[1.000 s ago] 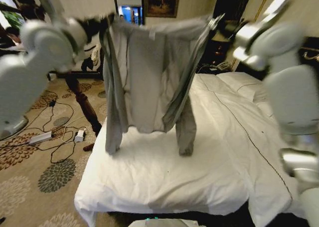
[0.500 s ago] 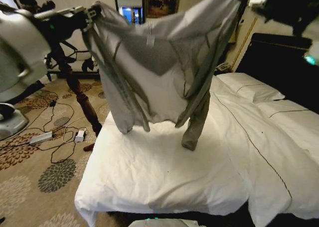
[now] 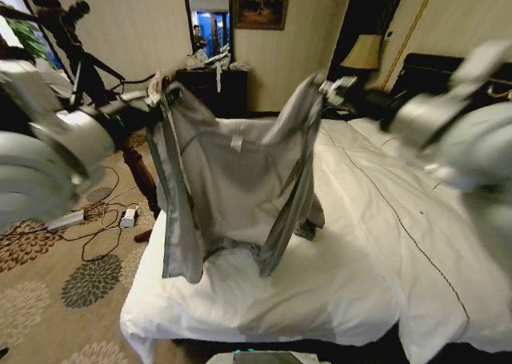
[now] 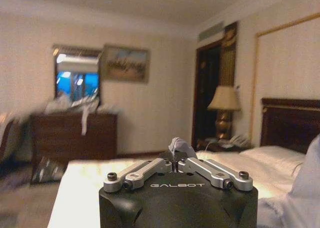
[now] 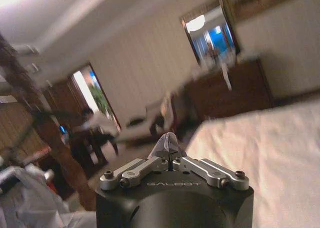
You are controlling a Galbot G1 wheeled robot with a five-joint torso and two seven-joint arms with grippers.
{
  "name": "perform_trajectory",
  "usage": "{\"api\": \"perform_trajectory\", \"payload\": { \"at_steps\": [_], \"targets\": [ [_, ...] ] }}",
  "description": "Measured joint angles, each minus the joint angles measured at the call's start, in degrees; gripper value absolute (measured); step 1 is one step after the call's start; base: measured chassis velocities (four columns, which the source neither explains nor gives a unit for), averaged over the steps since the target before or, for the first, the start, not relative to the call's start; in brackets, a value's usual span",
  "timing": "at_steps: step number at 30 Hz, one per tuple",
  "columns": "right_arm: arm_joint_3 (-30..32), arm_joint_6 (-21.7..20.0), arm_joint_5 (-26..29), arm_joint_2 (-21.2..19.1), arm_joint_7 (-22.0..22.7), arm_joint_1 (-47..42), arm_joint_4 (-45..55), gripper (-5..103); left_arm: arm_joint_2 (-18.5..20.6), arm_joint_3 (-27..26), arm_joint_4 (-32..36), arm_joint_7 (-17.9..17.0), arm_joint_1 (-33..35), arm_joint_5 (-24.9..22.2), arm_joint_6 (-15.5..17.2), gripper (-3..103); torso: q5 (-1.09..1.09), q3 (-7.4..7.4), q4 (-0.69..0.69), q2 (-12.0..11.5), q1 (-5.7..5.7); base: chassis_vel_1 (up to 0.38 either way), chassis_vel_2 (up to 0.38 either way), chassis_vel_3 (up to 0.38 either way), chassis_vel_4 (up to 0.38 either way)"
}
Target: Pick up the clothes from the bed and hang them on the clothes hanger.
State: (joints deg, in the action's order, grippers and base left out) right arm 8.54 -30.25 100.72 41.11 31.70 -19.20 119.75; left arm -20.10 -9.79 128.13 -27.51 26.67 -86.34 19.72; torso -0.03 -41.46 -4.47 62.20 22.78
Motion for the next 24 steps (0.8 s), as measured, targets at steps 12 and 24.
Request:
{"api": "perform_trajectory", "payload": {
  "at_steps": [12, 24],
  "targets": [
    [-14.8, -1.5, -19.6, 15.1, -7.0, -2.3, -20.4, 0, -13.6, 0.6, -12.4, 3.1, 16.7, 16.9, -0.9, 0, -0.01, 0.01, 0.03, 0.0, -0.01, 0.0, 0.0, 0.0, 0.0],
    [-18.6, 0.3, -33.0, 27.6, -13.2, -3.9, -36.7, -3, -27.1, 4.7, -32.1, 7.3, 14.9, 26.3, -2.2, 0, 0.02, 0.01, 0.03, 0.0, -0.01, 0.0, 0.0, 0.0, 0.0]
  ]
}}
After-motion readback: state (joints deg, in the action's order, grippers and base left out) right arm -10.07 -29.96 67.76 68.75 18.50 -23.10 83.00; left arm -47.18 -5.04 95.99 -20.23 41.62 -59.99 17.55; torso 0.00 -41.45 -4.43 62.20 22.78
